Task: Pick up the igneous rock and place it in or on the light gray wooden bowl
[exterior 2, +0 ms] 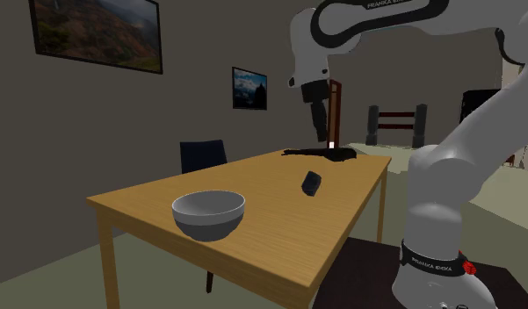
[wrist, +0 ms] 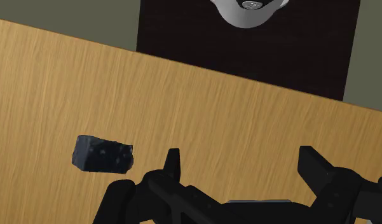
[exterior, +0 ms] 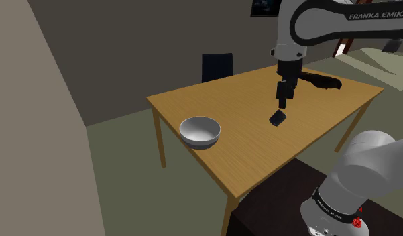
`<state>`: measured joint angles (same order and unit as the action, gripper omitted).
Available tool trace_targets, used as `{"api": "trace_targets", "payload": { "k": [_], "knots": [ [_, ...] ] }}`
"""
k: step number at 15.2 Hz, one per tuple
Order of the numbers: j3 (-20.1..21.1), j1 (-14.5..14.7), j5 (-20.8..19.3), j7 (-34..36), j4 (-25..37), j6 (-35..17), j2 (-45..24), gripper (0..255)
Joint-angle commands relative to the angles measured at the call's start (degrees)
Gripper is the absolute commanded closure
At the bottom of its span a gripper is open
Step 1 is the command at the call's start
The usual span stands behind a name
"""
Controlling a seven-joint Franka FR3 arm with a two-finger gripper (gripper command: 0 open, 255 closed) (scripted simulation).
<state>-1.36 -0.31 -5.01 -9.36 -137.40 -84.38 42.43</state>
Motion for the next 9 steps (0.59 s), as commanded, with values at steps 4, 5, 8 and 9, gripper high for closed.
{"api": "trace_targets", "payload": {
  "k": [4,5,8,9],
  "knots": [
    [-4.3,0.5,-4.6,-8.9,-6.6,-5.8,5.3,0],
    [-5.9,0.6,-6.2,-11.9,-8.5,-7.8,6.8,0],
    [-11.4,0.6,-11.1,-20.9,-13.6,-14.3,10.3,0],
    [-13.5,0.6,-12.8,-23.9,-15.1,-16.6,11.1,0]
  ]
}}
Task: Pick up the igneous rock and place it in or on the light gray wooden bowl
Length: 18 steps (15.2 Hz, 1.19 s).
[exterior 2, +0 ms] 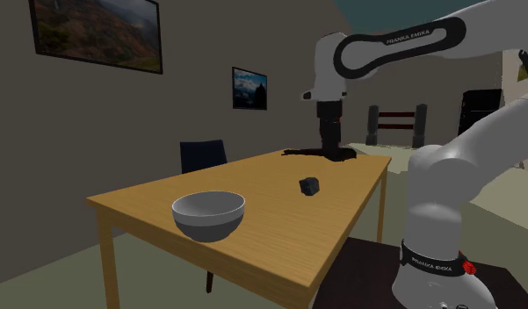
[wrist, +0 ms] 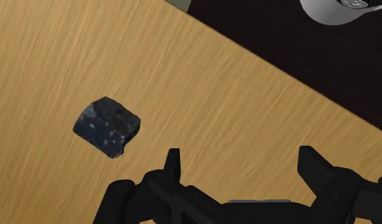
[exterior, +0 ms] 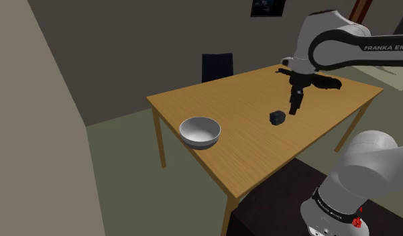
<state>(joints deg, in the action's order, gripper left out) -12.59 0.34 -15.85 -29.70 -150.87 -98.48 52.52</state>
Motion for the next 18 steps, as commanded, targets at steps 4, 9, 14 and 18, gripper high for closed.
{"api": "trace_targets", "payload": {
  "k": [4,9,14,18],
  "knots": [
    [-11.5,-0.1,-8.6,-15.9,-5.6,-12.6,1.8,0],
    [-25.3,2.7,-15.0,-31.5,-6.3,-26.3,-2.5,0],
    [-32.4,5.9,-17.0,-37.1,-6.2,-34.3,-7.1,0],
    [-34.8,7.0,-17.9,-36.9,-7.2,-38.7,-10.3,0]
  ]
}}
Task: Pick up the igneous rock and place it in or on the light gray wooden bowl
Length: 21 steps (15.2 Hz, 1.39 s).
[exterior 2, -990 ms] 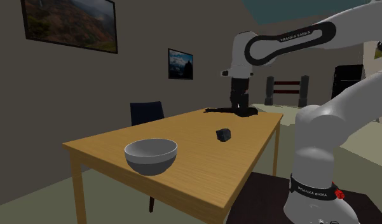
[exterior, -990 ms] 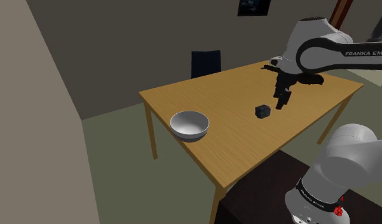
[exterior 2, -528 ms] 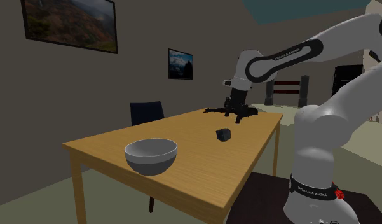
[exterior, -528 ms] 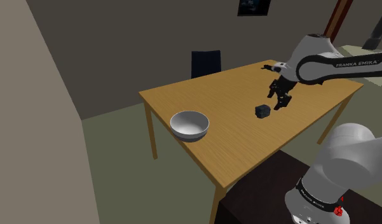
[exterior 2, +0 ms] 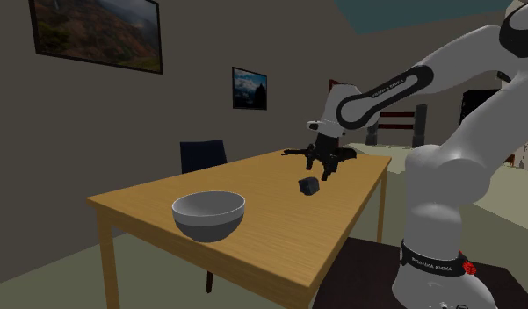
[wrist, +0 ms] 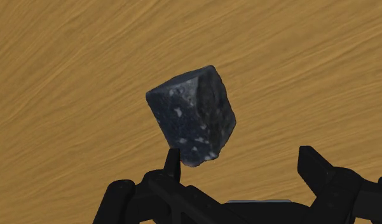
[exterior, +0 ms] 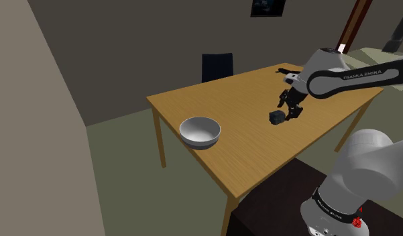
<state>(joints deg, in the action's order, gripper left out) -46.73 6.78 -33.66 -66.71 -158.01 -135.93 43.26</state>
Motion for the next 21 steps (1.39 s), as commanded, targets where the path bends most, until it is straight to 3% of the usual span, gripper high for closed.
{"api": "trace_targets", "payload": {
  "k": [1,8,9,18,19,21],
  "knots": [
    [-1.0,0.7,-0.2,0.1,-0.1,-1.9,-1.6,0],
    [-1.0,0.7,-0.2,0.1,-0.1,-1.8,-1.6,0],
    [-1.0,0.7,-0.2,0.1,-0.1,-1.8,-1.6,255],
    [-1.0,0.7,-0.2,0.1,-0.1,-1.8,-1.6,255],
    [-1.0,0.7,-0.2,0.1,-0.1,-1.8,-1.6,0],
    [-5.6,12.1,7.3,-8.0,14.1,11.3,-13.5,0]
  ]
}}
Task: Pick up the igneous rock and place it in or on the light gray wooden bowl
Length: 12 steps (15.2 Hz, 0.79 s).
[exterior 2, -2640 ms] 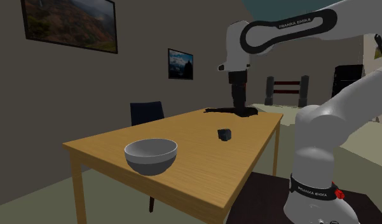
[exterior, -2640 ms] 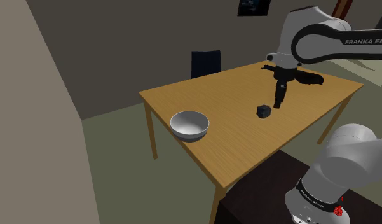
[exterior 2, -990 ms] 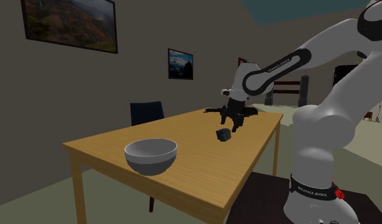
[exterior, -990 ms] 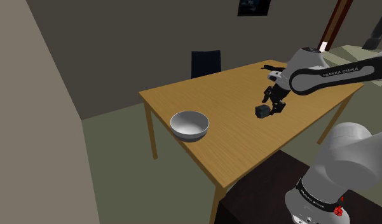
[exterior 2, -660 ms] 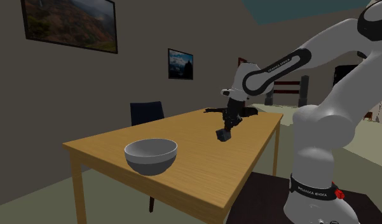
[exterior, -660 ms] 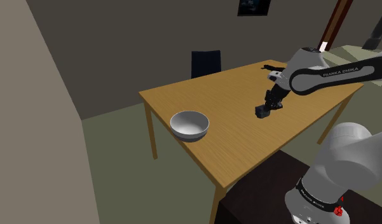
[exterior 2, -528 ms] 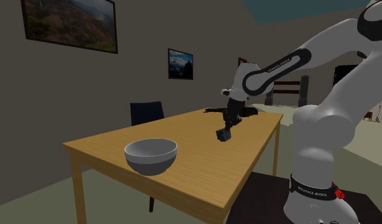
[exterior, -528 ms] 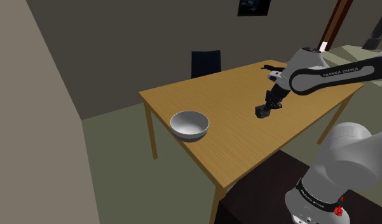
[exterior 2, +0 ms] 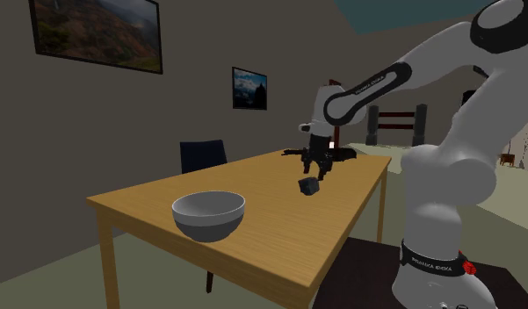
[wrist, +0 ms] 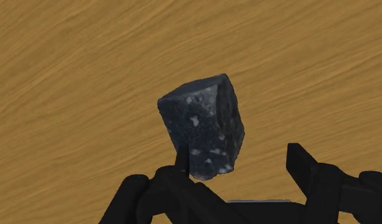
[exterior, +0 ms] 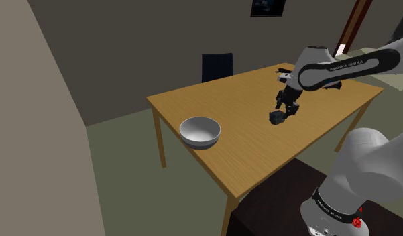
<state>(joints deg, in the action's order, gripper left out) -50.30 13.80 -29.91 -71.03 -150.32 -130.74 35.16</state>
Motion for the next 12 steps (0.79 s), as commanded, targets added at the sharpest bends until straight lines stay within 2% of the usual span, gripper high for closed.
{"api": "trace_targets", "payload": {
  "k": [1,2,3,10,12],
  "knots": [
    [-6.0,11.1,8.0,-9.0,13.6,11.9,-13.1,0],
    [-11.9,17.8,13.9,-15.9,20.8,17.1,-22.7,0],
    [-14.4,20.2,17.2,-19.4,23.6,19.0,-27.5,0],
    [-15.6,19.7,20.0,-21.9,19.2,12.4,-31.5,0],
    [-15.6,19.7,20.0,-21.9,19.2,12.4,-31.5,0]
  ]
}}
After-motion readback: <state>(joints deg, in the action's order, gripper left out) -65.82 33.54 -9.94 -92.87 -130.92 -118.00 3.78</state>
